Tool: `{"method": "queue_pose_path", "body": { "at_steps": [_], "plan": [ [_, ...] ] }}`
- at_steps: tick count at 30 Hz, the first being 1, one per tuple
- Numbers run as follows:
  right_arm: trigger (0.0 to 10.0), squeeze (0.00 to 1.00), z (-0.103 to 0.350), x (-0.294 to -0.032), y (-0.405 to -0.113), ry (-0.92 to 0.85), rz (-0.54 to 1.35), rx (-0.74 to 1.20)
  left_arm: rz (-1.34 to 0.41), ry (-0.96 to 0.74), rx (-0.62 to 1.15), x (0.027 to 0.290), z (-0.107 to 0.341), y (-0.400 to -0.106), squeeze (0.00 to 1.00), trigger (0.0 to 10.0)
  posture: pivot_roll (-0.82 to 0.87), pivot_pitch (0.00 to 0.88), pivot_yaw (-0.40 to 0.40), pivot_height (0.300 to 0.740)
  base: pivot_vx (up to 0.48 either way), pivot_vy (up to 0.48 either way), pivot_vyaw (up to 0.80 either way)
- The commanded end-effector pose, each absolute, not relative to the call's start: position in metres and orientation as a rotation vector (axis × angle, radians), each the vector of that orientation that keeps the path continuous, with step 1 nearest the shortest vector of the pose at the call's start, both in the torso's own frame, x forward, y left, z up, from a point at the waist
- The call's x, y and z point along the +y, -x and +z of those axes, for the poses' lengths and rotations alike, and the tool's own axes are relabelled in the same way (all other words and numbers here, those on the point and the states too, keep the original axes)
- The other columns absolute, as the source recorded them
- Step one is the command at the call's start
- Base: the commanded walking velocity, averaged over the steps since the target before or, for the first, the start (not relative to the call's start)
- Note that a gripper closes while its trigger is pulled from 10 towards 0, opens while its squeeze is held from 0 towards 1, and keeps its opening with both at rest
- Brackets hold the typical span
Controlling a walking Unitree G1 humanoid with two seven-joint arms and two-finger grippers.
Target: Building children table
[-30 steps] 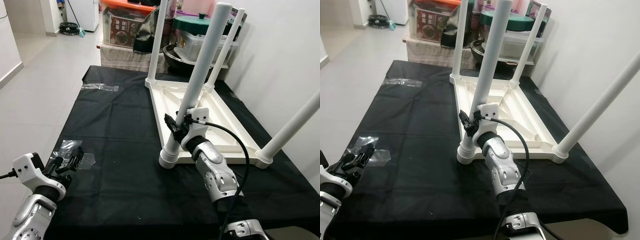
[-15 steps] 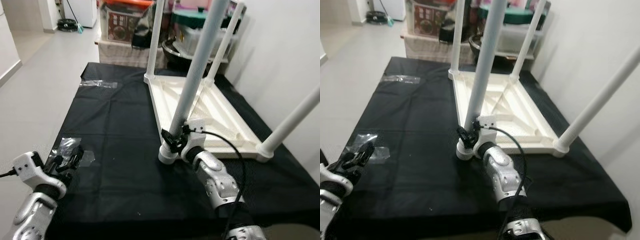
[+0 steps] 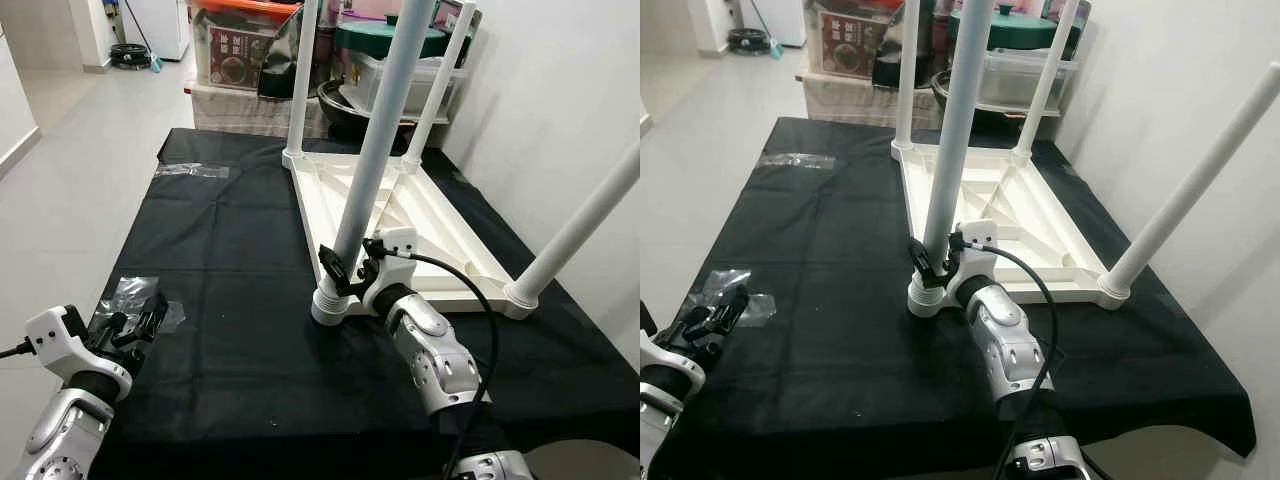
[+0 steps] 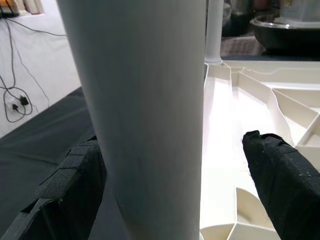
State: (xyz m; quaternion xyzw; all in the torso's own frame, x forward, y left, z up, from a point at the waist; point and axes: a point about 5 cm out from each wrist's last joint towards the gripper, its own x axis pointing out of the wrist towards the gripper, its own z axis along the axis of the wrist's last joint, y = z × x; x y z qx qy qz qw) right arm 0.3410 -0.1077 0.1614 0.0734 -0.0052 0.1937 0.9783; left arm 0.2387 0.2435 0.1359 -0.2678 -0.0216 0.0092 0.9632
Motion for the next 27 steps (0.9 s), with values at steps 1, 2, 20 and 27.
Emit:
{"method": "queue_pose_path", "body": {
  "at_steps": [1,2,20,27],
  "plan": [
    [10.0,1.0,0.168,-0.114,-0.343,-0.158,0.38,-0.047,0.005,0.546,-0.034,0.242,0.134,-0.241,0.0,10.0,0.06,0.0,-0.128,0.74,0.0,0.0,0.0],
    [10.0,1.0,0.17,-0.115,-0.344,-0.157,0.388,-0.057,0.002,0.546,-0.035,0.242,0.134,-0.241,0.0,10.0,0.06,0.0,-0.129,0.74,0.0,0.0,0.0],
    [10.0,1.0,0.191,-0.131,-0.366,-0.138,0.525,-0.086,-0.01,0.552,-0.045,0.24,0.135,-0.242,0.0,10.0,0.07,0.0,-0.138,0.74,0.0,0.0,0.0],
    [10.0,1.0,0.188,-0.129,-0.369,-0.23,0.583,-0.049,-0.011,0.552,-0.044,0.24,0.135,-0.242,0.0,10.0,0.07,0.0,-0.139,0.74,0.0,0.0,0.0]
  ]
}}
